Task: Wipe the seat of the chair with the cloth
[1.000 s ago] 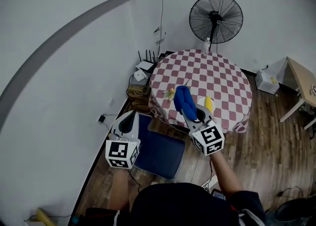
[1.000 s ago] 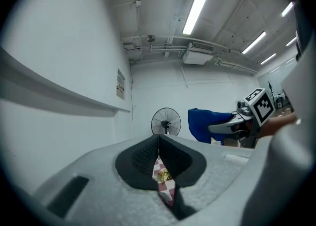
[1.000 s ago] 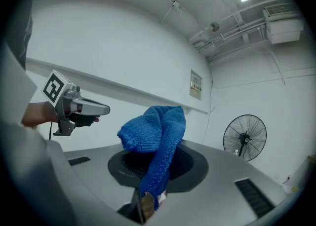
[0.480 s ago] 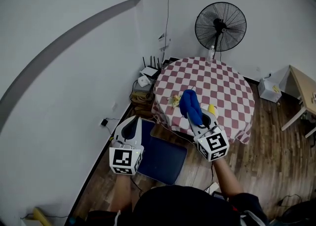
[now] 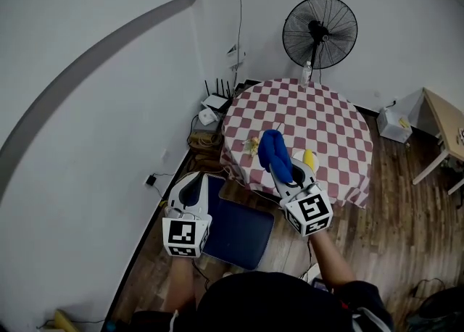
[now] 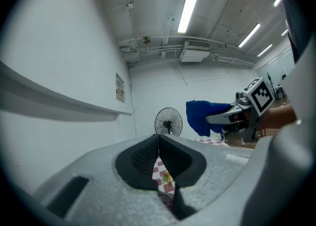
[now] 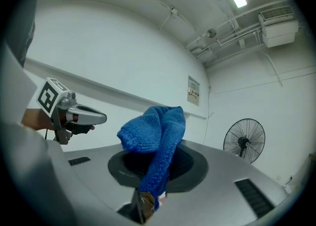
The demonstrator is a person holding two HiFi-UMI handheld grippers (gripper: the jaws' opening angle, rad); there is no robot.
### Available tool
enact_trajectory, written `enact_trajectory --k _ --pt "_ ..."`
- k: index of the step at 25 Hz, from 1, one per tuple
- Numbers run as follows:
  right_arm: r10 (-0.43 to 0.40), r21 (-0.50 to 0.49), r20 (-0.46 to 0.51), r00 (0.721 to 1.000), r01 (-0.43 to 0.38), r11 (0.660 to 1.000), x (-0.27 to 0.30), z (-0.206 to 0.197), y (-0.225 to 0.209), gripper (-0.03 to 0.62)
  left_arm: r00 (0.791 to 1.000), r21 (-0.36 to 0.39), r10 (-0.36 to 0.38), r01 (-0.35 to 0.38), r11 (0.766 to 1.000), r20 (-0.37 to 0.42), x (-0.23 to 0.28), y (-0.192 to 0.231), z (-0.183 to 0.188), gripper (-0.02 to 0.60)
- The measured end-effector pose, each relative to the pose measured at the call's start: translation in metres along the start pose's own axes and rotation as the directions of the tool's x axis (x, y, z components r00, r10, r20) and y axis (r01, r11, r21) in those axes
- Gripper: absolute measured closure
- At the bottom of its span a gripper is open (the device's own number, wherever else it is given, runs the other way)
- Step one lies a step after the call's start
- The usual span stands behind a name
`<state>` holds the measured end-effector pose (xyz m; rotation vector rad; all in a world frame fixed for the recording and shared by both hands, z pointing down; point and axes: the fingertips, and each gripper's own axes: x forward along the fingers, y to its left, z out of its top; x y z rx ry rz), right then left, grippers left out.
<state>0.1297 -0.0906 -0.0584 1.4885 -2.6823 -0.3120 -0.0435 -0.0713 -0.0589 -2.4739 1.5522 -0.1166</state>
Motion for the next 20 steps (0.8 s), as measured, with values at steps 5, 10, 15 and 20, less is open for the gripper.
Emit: enact_trajectory --k 5,10,15,20 --pt "-0.012 0.009 -0.008 1.0 0.012 1.0 0.003 -0.004 -0.008 0.528 1.0 -0.005 -0.007 0.007 1.0 -0.001 0.008 0.001 -0.001 0.563" --pt "-0.02 0.011 -0.007 1.0 0.02 1.0 0.003 -0.005 -0.012 0.528 1.0 -0.019 -0.017 0.017 1.0 -0.009 0.013 -0.002 -0.005 0.563" --pt "-0.022 0.013 -0.003 1.0 0.022 1.0 0.003 -0.005 -0.014 0.528 1.0 -0.016 -0.017 0.017 1.0 -0.021 0.015 -0.003 -0.009 0.563" --pt "-0.017 0.014 -0.003 1.0 0.017 1.0 0.006 -0.006 -0.013 0.528 1.0 -0.023 -0.014 0.013 1.0 -0.022 0.015 -0.001 -0.01 0.563"
